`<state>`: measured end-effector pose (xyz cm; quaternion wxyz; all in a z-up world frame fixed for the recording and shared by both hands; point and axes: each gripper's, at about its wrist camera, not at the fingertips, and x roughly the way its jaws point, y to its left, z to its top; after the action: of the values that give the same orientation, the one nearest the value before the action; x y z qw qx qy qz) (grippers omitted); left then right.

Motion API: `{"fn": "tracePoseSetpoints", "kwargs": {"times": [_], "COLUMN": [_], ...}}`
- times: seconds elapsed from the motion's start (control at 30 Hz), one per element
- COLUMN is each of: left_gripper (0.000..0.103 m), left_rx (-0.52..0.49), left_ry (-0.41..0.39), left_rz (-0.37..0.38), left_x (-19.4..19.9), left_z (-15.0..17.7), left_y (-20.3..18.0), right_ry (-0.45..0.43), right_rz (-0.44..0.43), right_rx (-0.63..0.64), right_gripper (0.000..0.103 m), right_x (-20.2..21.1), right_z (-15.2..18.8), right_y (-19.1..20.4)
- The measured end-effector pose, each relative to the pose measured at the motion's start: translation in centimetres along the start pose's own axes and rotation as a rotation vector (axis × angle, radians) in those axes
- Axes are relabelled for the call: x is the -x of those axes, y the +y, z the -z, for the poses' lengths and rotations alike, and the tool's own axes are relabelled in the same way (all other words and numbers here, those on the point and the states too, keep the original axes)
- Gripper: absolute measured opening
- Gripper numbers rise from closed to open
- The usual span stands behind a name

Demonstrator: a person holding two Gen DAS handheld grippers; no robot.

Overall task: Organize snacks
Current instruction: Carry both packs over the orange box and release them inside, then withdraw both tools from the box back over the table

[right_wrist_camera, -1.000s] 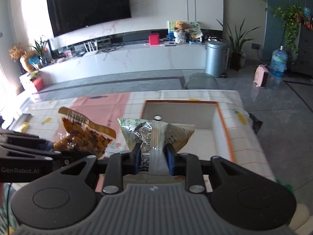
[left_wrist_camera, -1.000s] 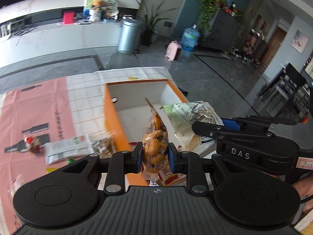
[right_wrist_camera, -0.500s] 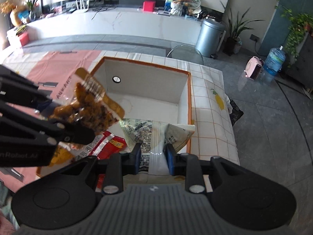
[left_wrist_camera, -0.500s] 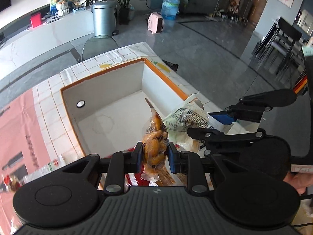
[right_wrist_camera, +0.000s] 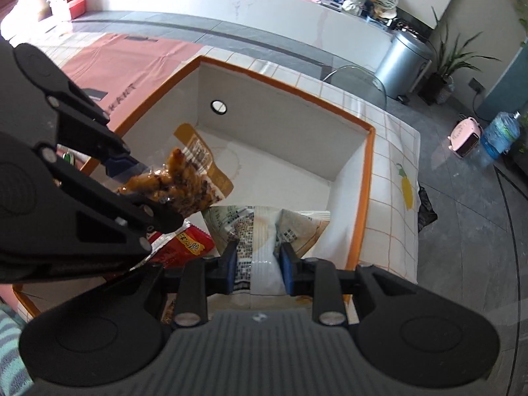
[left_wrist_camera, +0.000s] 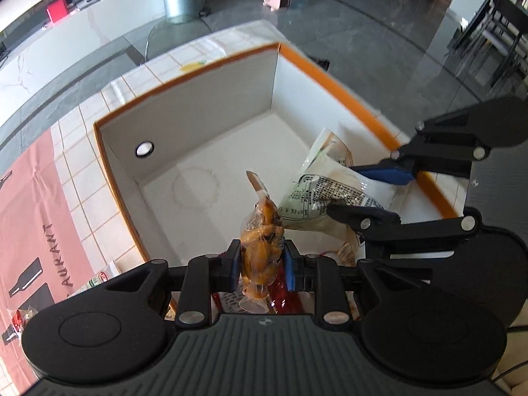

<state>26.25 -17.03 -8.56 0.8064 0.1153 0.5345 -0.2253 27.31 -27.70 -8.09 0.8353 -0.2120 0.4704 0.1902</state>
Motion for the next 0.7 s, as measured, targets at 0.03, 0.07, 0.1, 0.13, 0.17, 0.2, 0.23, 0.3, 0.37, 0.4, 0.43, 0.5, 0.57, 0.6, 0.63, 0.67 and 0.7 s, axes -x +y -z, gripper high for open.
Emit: {"fn": "tracePoseSetpoints", "kwargs": {"times": [0.03,0.07,0.1,0.13,0.17,0.2,0.23,0.3,0.37,0.4,0.43,0.5,0.57,0.6,0.63,0.67,0.7], "left_gripper": [0.028,0.028,0.028,0.028,0.028,0.028,0.028,0.028,0.028,0.028,0.028,0.028,0.029,0.033,0.035,0.035,0.036], "left_rx": [-0.005,-0.006,-0.008,-0.01,-0.01,-0.011,-0.012,-0.013,-0.019,-0.024,-0.028,-0.03,-0.03,-0.03,-0.027,-0.024,-0.026], "left_ry": [0.01,0.019,0.027,0.035,0.043,0.05,0.058,0.073,0.077,0.076,0.075,0.065,0.053,0.048,0.045,0.041,0.039], "left_rz": [-0.003,-0.003,-0.003,-0.002,0.001,0.004,0.005,0.005,0.004,-0.001,-0.008,-0.016,-0.009,-0.006,0.0,0.006,0.005], "left_x": [-0.2,-0.3,-0.5,-0.6,-0.8,-0.9,-1.0,-1.2,-1.3,-1.3,-1.4,-1.4,-1.3,-1.2,-1.1,-1.0,-0.9], "left_z": [0.1,0.2,0.2,0.2,0.1,0.1,0.1,0.1,0.1,0.1,0.1,0.1,0.2,0.2,0.2,0.2,0.2], "left_y": [0.0,0.0,0.0,0.1,0.2,0.2,0.2,0.3,0.3,0.2,0.2,0.2,0.2,0.2,0.3,0.3,0.2], "right_ry": [0.006,0.015,0.024,0.034,0.044,0.053,0.063,0.088,0.108,0.118,0.124,0.138,0.146,0.148,0.149,0.15,0.152], "right_rz": [-0.004,-0.012,-0.021,-0.028,-0.03,-0.03,-0.036,-0.065,-0.068,-0.068,-0.066,-0.062,-0.056,-0.052,-0.05,-0.051,-0.054], "right_rx": [0.011,0.015,0.013,0.01,0.009,0.003,-0.009,-0.041,-0.049,-0.042,-0.034,-0.02,-0.016,-0.015,-0.014,-0.016,-0.019], "right_gripper": [0.024,0.024,0.024,0.024,0.024,0.024,0.024,0.024,0.024,0.024,0.024,0.024,0.024,0.024,0.025,0.026,0.029], "right_x": [-0.3,-0.7,-1.1,-1.5,-1.9,-2.2,-2.5,-3.0,-3.5,-3.8,-4.0,-4.4,-4.6,-4.7,-4.6,-4.5,-4.5], "right_z": [-0.1,-0.1,-0.2,-0.2,-0.3,-0.4,-0.4,-0.5,-0.5,-0.5,-0.5,-0.3,-0.1,0.0,0.1,0.1,0.1], "right_y": [0.1,0.1,0.0,-0.1,-0.3,-0.4,-0.6,-1.1,-1.1,-1.0,-0.8,-0.4,-0.1,-0.1,0.0,0.0,0.0]}}
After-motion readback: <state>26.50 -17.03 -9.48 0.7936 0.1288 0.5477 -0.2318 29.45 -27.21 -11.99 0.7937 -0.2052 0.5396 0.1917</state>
